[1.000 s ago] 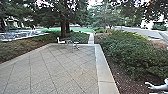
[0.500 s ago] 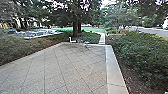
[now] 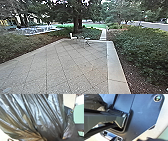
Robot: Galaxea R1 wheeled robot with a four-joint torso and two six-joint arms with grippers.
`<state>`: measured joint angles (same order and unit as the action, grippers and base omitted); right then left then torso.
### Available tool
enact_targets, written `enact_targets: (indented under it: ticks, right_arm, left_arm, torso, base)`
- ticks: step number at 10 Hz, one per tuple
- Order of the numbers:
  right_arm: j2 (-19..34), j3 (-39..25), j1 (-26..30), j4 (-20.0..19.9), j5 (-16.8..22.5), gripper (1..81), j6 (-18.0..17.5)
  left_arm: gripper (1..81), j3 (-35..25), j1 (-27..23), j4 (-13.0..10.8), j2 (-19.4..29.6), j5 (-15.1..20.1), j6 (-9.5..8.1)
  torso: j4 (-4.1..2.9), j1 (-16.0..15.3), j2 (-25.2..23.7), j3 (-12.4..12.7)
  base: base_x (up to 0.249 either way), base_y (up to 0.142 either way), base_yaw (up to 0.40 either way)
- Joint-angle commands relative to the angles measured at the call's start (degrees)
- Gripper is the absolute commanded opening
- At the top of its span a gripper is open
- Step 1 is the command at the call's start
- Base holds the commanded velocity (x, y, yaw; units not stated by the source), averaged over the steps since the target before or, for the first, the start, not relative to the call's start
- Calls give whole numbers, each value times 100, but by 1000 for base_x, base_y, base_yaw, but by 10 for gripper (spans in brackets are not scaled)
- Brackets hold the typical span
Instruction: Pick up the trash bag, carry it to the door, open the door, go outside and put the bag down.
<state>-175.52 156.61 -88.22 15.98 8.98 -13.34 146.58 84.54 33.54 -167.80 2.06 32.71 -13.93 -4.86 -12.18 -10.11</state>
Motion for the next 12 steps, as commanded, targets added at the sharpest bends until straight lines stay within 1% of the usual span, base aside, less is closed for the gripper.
enact_targets:
  ticks: [1, 3, 4, 5, 6, 7, 8, 9, 11, 12]
  right_arm:
    - [-126, -123, 230, 89, 350, 811, 42]
    - [-126, -123, 221, 89, 350, 811, 42]
    - [-126, -123, 221, 89, 350, 811, 42]
    - [-118, -123, 221, 89, 350, 811, 42]
    - [-126, -123, 221, 89, 350, 811, 42]
    - [-126, -123, 221, 81, 341, 811, 42]
    - [-126, -123, 221, 81, 341, 811, 42]
    - [-126, -123, 221, 81, 341, 811, 33]
    - [-126, -123, 221, 81, 341, 811, 33]
    - [-126, -123, 221, 72, 341, 811, 24]
  left_arm:
    - [10, -691, -749, 652, 694, 462, -10]
    - [10, -824, -1109, 1030, 949, 496, -27]
    - [10, -798, -1328, 1258, 1055, 723, -28]
    - [10, -780, -1583, 1531, 1177, 883, -28]
    - [10, -780, -1829, 1726, 1293, 945, -28]
    - [10, -762, -2067, 1902, 1407, 1156, -36]
    - [10, -666, -2313, 2051, 1486, 1445, -36]
    - [10, -490, -2551, 2175, 1504, 1675, -36]
    - [10, 203, -3043, 2429, 1477, 2385, -45]
    - [10, 433, -3262, 2500, 1442, 2633, -54]
  torso:
    - [0, 0, 0, -492]
    - [0, -2, 2, -874]
    - [0, -2, 4, -1054]
    - [0, -2, 4, -1168]
    - [0, -5, 6, -940]
    - [0, -9, 11, -1001]
    - [0, -7, 9, -1058]
    - [0, -7, 11, -1065]
    - [0, -9, 11, -1058]
    - [0, -9, 13, -1060]
  base:
    - [0, 0, 0]
    - [0, 0, 0]
    - [0, 0, 0]
    - [0, 0, 0]
    - [0, 0, 0]
    - [0, 0, 0]
    - [0, 0, 0]
    - [0, 0, 0]
    - [0, 0, 0]
    - [0, 0, 0]
